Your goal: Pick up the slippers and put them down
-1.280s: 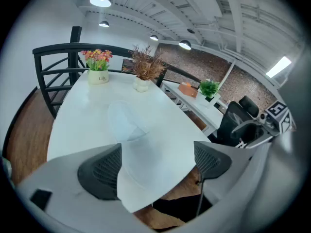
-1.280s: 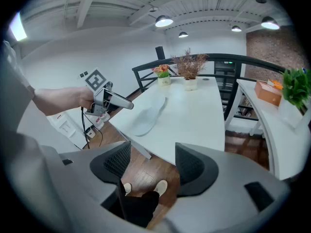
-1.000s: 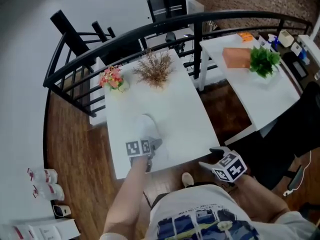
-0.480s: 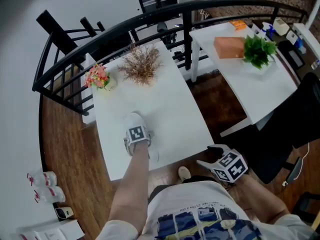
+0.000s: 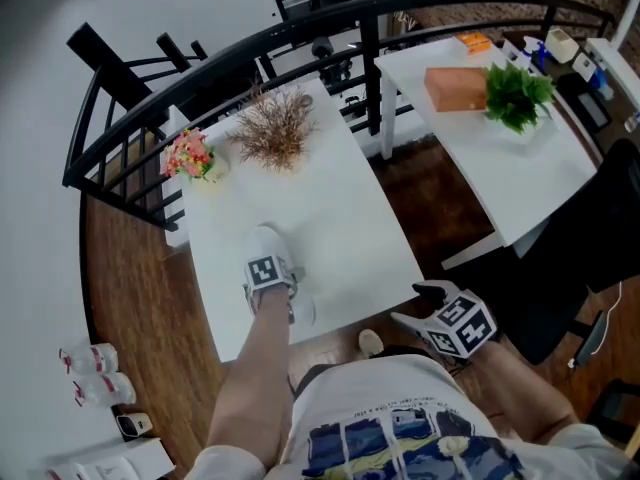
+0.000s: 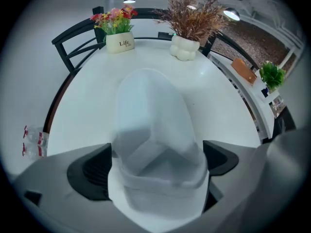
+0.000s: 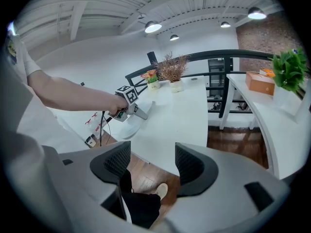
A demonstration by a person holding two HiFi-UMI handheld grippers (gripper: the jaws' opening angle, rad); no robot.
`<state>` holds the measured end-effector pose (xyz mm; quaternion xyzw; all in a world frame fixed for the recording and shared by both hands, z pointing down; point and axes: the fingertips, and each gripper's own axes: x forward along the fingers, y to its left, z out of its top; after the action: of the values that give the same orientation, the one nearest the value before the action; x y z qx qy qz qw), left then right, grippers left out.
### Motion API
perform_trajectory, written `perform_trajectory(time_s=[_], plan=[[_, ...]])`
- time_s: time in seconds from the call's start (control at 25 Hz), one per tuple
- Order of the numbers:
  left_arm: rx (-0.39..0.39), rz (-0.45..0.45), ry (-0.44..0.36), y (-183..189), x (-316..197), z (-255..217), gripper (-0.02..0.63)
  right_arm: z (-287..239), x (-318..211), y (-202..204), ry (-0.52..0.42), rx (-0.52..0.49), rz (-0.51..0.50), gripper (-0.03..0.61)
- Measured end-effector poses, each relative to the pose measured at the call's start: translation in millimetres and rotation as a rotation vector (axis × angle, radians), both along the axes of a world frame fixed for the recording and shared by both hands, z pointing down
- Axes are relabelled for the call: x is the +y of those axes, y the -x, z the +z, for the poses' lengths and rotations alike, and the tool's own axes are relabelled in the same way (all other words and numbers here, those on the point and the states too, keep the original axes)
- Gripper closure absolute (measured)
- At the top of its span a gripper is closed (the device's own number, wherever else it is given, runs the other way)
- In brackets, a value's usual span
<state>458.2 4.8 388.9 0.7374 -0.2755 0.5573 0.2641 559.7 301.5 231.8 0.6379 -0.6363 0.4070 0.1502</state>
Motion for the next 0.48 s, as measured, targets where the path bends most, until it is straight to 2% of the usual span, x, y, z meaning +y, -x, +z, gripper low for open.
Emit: perform_trajectory(time_s=[0.08,0.16,0.32,0.48], plan=[[-0.003,0.020,-0.024,2,0,1,0.060,0,-4,-1,-0.005,-0.007,-0.005,0.272],[-0.003,0.030,-0.031,1,1,1,0.062,0,-8,1,-0.014,-0.015,-0.015,0.272],[0.009,0.061,-0.012,-1,2,-1,0.120,2,-16,3,-0.029,-0.024,-0.034,0.272],[0.000,0.097,0.010,2,4,-1,0.132,3,-24,4,-0.046,-0.027,-0.040,0.272]])
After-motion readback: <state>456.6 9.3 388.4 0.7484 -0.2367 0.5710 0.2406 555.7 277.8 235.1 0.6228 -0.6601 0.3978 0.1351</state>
